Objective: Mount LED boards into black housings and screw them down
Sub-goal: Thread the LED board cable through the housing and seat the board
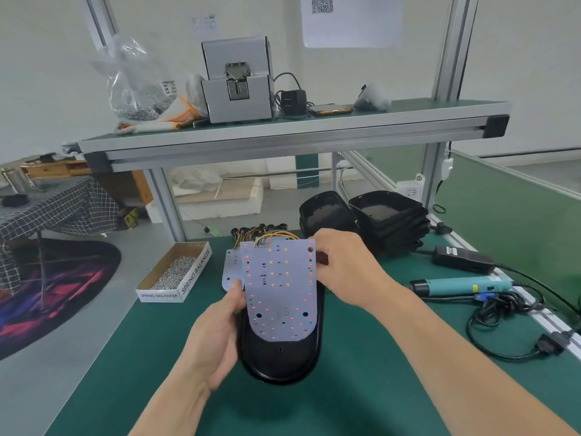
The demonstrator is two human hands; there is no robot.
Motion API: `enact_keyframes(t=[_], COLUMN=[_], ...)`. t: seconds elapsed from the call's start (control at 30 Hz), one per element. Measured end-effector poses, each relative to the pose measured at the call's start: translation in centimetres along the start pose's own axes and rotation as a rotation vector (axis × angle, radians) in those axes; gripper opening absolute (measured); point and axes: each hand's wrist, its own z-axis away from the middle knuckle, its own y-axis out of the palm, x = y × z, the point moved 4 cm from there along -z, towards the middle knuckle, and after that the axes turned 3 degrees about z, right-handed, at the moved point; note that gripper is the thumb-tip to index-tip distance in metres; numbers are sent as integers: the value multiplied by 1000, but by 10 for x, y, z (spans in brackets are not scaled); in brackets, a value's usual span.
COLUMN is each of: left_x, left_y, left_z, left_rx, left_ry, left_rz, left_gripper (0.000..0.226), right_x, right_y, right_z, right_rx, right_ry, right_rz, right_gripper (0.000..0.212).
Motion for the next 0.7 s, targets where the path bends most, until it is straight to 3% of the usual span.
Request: enact_keyframes(t=[0.1, 0.17, 0.27, 0.4, 0.47, 0.6, 0.7], left_x=[-4, -5, -5, -1, 0, -2, -3], left_y=[0, -4, -1, 0, -5, -9, -6], left_z=[0, -1, 0, 0, -1, 2, 7], left_rx=[4, 8, 74, 69, 9, -28, 29], left_ry=[-8, -18, -41, -42, -12, 32, 65], left_rz=[-45, -76, -99, -151, -141, -149, -190], left_gripper=[57, 60, 47, 62, 58, 44, 48], right_x=[-6, -9, -15, -21, -21, -18, -11], right_y=[0, -1, 0, -3, -3, -1, 0], right_z=[1, 0, -2, -4, -5, -3, -1], right_rx=[1, 41, 78, 40, 55, 62, 29], right_ry=[183, 268, 369, 442, 401, 257, 84], right_rz=[-447, -670, -841, -1058, -960, -502, -205], right_gripper=[30, 25, 21, 19, 20, 27, 12])
